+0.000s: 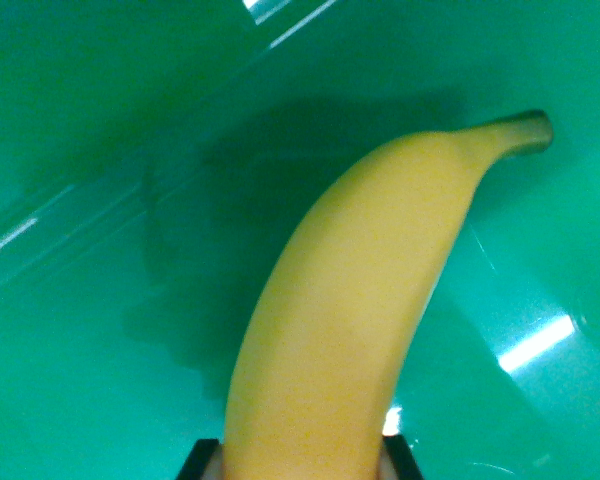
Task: Pick fruit
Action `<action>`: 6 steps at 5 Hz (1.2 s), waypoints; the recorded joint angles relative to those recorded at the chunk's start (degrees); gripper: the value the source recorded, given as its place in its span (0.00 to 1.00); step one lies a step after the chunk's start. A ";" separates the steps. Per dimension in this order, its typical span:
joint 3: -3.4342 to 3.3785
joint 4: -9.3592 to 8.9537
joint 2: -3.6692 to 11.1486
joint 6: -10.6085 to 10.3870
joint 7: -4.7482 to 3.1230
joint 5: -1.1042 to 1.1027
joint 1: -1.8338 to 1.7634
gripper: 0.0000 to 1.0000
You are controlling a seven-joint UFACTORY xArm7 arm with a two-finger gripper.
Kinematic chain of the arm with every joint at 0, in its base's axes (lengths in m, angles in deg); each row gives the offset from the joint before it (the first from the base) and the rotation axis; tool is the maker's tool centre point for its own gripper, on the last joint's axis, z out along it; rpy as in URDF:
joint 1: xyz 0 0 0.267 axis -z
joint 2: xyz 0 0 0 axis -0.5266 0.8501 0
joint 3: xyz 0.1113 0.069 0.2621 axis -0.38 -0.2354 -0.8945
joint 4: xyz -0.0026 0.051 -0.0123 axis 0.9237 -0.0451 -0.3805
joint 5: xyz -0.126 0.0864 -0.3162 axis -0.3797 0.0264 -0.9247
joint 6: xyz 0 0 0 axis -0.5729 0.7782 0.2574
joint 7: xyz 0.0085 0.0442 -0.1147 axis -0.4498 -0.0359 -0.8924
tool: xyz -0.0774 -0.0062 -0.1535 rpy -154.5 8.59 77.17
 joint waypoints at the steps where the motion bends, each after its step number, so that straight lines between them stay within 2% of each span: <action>1: -0.02 1.08 -0.68 1.76 -0.01 0.05 0.03 1.00; 2: -0.02 1.08 -0.68 1.76 -0.01 0.05 0.03 1.00; 3: -0.04 2.23 -1.40 3.63 -0.01 0.11 0.05 1.00; 4: -0.04 2.23 -1.40 3.63 -0.01 0.11 0.05 1.00; 5: -0.06 3.60 -2.25 5.84 -0.02 0.18 0.09 1.00; 6: -0.06 3.60 -2.25 5.84 -0.02 0.18 0.09 1.00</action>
